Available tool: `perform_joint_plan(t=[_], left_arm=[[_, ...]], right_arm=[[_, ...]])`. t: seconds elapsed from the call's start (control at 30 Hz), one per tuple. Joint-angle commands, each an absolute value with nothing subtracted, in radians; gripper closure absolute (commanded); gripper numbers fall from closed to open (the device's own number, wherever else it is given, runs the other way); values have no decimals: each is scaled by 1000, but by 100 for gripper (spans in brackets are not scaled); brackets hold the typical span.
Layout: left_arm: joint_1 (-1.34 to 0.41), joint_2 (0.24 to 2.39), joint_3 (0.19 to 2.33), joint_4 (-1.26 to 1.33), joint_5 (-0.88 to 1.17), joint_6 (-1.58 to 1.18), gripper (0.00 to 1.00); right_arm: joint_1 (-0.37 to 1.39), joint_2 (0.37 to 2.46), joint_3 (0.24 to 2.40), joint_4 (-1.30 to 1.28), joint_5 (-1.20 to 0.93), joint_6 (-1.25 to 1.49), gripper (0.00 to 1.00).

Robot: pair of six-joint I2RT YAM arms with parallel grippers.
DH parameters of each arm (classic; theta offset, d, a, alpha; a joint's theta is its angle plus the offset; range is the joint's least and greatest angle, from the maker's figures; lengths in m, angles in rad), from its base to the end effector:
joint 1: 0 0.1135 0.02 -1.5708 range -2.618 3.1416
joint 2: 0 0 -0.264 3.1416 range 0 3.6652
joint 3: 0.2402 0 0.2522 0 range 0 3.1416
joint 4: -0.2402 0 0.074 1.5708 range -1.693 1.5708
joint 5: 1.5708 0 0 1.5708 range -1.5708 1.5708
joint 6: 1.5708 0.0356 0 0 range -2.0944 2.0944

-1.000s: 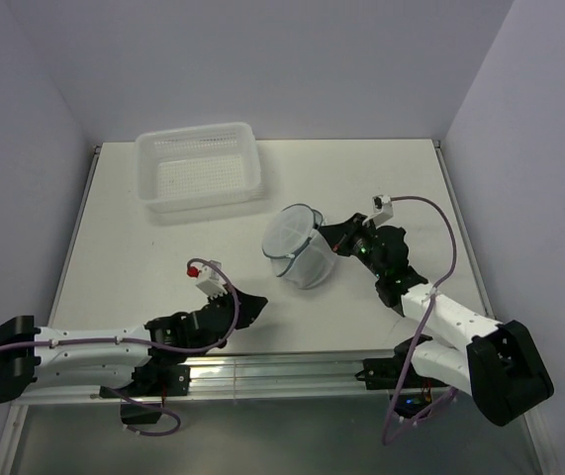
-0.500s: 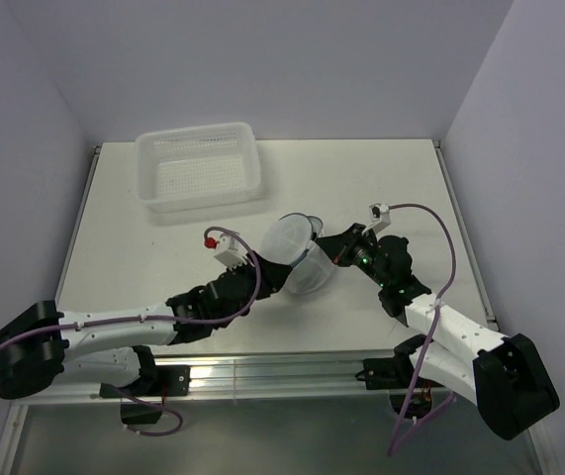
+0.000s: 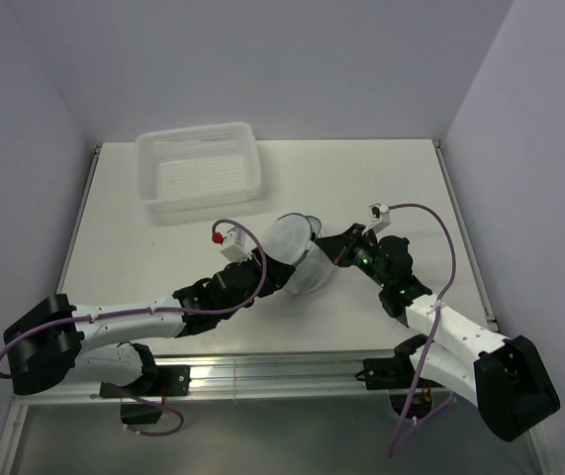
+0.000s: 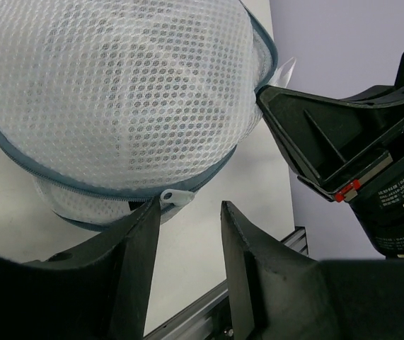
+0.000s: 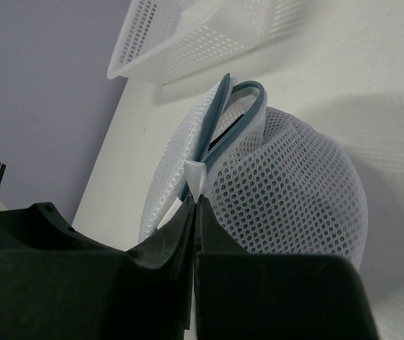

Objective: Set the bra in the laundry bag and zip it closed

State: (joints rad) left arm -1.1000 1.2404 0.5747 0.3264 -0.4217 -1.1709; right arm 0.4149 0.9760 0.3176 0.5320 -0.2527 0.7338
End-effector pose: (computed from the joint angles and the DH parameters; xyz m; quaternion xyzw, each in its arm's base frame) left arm 0.1330 -0.2291 0.2237 -0.1491 0.7935 -0.4400 0.3931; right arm 0.1887 0.0929 0.2161 0.0360 0.7482 0.4357 0.4992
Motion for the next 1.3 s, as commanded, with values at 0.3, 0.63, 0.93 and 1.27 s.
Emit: perform_joint_plan(t=[0.3,0.63,0.93,1.27], left_arm=[[-1100,1270,620,368,-454,-1164,62],[-1101,1290,606,405,-488,-1161,85],[-1115,1281,600,390,-515,-1144,100],[-1137,1305,617,397,-492,-1094,86]], right_arm=[[420,933,295,575,-262,721,100],[420,919,291,568,-262,723,100],[420,925,299,540,-249,713,100],[420,923,322,500,-259,707,100]])
